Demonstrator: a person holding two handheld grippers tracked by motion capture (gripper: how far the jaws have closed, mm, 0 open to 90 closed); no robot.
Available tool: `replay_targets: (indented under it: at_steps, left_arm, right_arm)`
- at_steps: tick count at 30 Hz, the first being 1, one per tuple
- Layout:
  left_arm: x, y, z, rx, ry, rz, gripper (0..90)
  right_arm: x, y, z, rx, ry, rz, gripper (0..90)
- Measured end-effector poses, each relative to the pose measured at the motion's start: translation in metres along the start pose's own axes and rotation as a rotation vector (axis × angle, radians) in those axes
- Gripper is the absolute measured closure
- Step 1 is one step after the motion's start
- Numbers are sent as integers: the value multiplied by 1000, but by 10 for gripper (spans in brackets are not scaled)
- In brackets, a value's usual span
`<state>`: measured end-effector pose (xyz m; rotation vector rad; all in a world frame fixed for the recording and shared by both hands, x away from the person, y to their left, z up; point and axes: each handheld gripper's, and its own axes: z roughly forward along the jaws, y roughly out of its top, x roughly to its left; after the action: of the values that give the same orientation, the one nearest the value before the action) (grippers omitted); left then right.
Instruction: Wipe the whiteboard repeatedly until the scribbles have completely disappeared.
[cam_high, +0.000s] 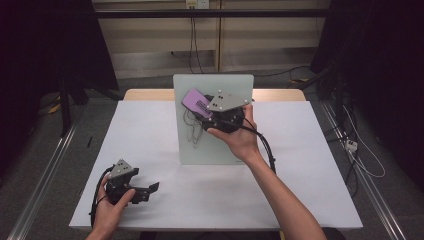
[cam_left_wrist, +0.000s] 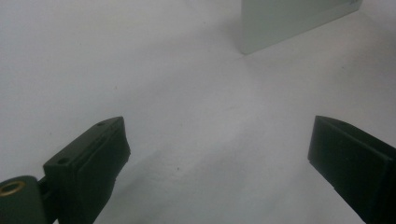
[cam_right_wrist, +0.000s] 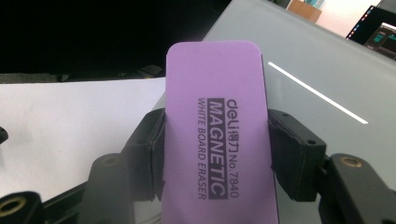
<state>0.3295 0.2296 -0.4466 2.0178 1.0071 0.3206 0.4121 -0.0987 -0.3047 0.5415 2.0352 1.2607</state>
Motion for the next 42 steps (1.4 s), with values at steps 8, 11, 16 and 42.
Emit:
replay_targets:
  at_steps: [8, 11, 16, 42]
  left_arm:
    - [2, -1, 2, 7, -8, -10, 50]
    - [2, 0, 3, 2, -13, -6, 50]
    - [2, 0, 4, 8, -16, -9, 50]
    - [0, 0, 4, 31, -20, 20, 50]
  right_arm:
    - [2, 4, 2, 25, -7, -21, 417]
    - [1, 7, 3, 23, -11, -22, 417]
    - [2, 8, 4, 25, -16, -25, 417]
    - [29, -15, 14, 124, 36, -54, 418]
